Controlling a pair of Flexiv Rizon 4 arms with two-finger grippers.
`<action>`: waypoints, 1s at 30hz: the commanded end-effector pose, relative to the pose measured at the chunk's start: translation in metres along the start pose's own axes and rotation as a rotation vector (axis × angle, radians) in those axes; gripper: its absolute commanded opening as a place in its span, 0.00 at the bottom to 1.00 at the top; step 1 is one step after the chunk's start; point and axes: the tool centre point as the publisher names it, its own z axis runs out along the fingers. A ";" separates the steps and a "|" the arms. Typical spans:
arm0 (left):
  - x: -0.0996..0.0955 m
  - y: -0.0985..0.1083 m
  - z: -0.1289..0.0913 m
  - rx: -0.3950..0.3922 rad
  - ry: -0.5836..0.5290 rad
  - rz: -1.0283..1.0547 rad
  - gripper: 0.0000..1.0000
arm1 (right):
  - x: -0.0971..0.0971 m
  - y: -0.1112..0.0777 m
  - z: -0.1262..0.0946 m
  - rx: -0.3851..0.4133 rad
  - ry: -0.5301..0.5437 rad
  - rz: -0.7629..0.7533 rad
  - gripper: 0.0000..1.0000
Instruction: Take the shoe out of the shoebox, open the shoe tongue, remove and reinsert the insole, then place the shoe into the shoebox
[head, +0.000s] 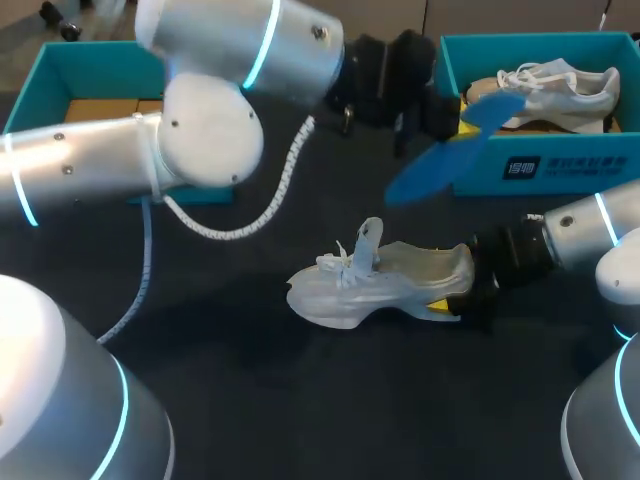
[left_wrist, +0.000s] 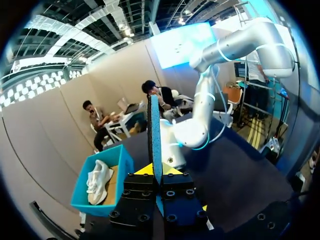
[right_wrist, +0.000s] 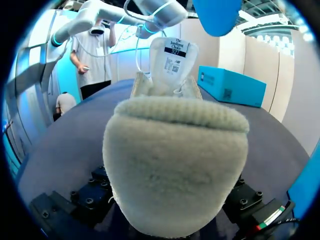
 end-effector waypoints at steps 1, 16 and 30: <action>-0.003 -0.005 -0.009 0.029 0.071 -0.001 0.00 | 0.002 -0.002 0.005 0.004 0.000 0.000 0.00; -0.017 -0.030 -0.031 0.262 0.145 -0.222 0.00 | 0.002 -0.002 0.005 0.004 0.000 0.000 0.00; -0.018 -0.034 -0.037 0.368 0.244 -0.271 0.00 | 0.002 -0.002 0.005 0.004 0.000 0.000 0.00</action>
